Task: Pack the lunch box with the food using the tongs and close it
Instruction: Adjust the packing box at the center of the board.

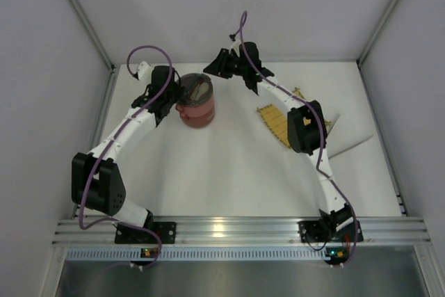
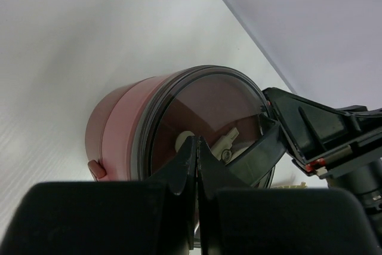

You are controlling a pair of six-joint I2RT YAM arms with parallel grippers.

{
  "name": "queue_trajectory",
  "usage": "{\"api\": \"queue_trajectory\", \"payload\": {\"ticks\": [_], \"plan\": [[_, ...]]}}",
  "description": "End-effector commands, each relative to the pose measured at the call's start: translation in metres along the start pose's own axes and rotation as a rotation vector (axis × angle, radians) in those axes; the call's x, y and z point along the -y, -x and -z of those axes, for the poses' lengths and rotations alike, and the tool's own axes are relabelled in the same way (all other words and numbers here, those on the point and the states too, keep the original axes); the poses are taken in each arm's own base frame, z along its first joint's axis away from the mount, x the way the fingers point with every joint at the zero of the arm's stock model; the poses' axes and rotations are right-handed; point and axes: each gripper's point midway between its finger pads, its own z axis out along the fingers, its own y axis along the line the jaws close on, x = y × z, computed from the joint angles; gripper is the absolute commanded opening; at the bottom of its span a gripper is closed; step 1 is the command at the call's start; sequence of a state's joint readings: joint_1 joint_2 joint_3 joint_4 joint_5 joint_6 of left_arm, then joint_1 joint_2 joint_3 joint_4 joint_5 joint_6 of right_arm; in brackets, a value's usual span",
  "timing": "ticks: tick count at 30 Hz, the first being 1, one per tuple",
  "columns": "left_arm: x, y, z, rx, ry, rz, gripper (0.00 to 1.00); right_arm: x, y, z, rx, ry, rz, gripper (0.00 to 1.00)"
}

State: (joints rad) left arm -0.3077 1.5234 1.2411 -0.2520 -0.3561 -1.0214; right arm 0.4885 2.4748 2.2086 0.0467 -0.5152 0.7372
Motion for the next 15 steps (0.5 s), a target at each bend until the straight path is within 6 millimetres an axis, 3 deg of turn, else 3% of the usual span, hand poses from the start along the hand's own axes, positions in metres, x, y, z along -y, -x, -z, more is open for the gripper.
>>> {"api": "queue_trajectory", "payload": {"ticks": [1,9,15], "plan": [[0.000,-0.006,-0.002,-0.012,-0.009,-0.013,0.00,-0.027,0.021,-0.003,0.059,0.111,0.042,0.27],[-0.011,-0.013,-0.006,-0.026,0.034,-0.021,0.00,-0.019,-0.001,-0.006,-0.004,0.127,0.007,0.25],[-0.012,-0.016,-0.009,-0.035,0.044,-0.020,0.00,-0.031,-0.026,0.002,-0.078,0.189,0.012,0.22]]}}
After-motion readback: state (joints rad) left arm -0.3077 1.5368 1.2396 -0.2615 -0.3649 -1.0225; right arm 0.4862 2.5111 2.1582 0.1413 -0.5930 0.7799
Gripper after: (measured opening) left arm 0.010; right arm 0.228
